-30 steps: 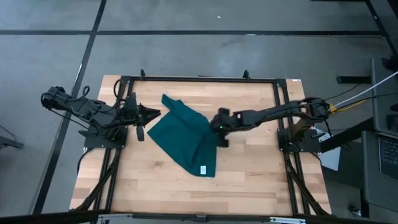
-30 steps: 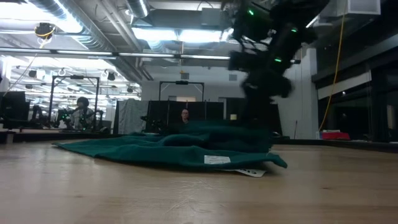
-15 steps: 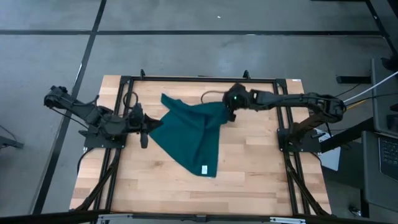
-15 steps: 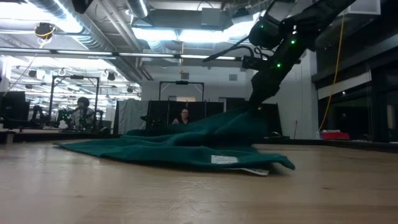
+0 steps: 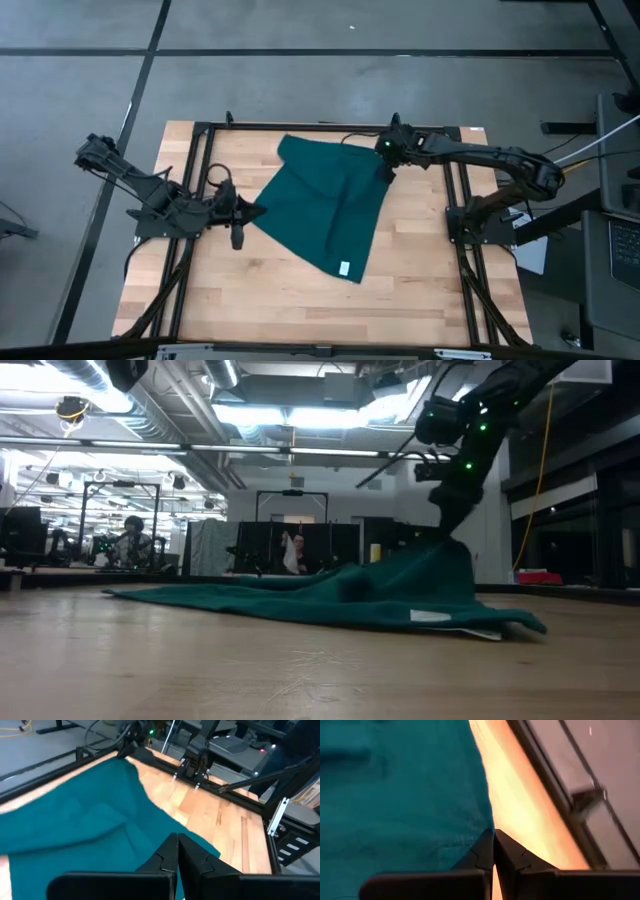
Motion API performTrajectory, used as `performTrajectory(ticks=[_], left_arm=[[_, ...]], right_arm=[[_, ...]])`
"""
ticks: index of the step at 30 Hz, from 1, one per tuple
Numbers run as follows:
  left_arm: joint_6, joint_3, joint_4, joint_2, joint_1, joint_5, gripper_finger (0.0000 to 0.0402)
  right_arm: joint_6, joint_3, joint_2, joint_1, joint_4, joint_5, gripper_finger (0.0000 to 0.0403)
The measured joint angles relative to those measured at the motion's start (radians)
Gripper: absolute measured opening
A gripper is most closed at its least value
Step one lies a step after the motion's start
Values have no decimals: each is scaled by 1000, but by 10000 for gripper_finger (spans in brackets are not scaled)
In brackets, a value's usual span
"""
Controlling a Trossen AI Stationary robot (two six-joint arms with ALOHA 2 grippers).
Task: Fold microfiber towels
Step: Prepare the green towel for folding
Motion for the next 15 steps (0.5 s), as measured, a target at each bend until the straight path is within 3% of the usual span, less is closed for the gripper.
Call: performTrajectory(ticks=[7, 15], left_arm=[[-37, 0, 28, 51, -14, 33, 1], [-56, 0, 60, 90, -26, 50, 2]], right_arm=[[160, -118, -106, 37, -116, -18, 3], [387, -232, -310, 194, -126, -24, 15]])
